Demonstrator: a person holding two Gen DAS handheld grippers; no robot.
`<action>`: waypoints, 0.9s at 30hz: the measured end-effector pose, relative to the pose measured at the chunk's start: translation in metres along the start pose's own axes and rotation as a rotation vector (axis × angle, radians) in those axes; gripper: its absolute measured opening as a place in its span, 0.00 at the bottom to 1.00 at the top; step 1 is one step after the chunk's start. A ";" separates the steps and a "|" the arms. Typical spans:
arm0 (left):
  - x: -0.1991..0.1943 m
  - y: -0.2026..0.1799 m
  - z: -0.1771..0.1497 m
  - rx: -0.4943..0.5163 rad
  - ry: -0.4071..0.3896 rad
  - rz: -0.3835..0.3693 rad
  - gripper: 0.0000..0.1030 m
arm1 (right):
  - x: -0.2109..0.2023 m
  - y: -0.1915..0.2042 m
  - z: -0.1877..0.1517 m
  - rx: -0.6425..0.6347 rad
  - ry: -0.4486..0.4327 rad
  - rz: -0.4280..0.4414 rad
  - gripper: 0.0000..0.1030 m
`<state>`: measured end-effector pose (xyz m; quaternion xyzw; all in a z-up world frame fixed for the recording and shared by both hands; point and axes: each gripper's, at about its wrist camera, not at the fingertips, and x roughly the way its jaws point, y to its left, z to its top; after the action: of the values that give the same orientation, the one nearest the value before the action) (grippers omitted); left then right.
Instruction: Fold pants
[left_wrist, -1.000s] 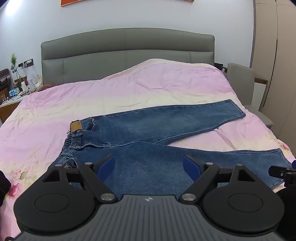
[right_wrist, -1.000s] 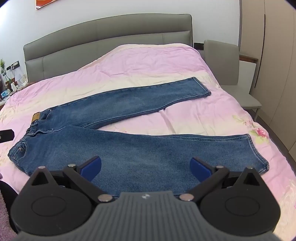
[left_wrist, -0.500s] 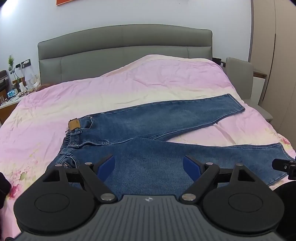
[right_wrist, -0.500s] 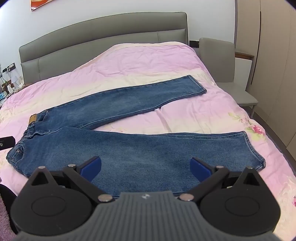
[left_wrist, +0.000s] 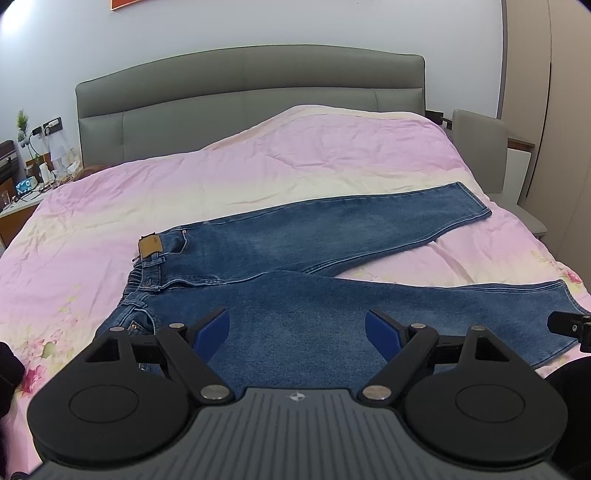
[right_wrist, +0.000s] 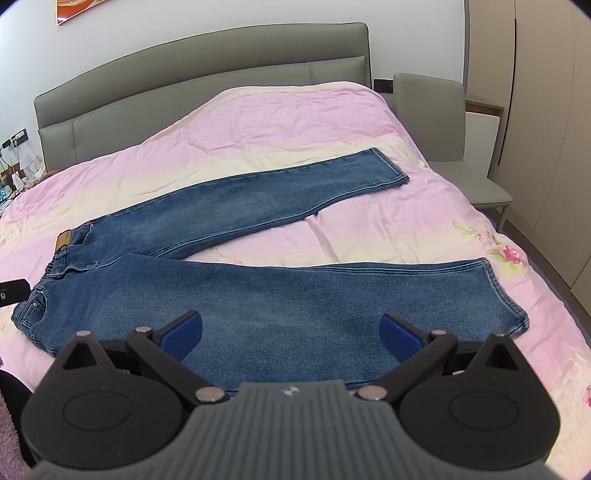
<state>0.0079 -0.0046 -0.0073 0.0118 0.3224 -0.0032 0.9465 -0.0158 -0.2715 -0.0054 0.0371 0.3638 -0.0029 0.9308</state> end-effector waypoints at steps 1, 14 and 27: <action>0.000 0.000 0.000 0.001 0.002 0.001 0.95 | 0.000 0.000 0.000 0.000 0.000 0.002 0.95; 0.000 0.001 -0.003 0.001 0.002 0.011 0.95 | 0.004 -0.002 0.000 0.011 0.007 0.004 0.95; -0.002 0.002 0.000 -0.003 0.003 0.010 0.95 | 0.001 -0.002 0.001 0.007 -0.001 0.003 0.95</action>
<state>0.0063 -0.0022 -0.0056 0.0120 0.3237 0.0020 0.9461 -0.0144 -0.2733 -0.0060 0.0410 0.3632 -0.0026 0.9308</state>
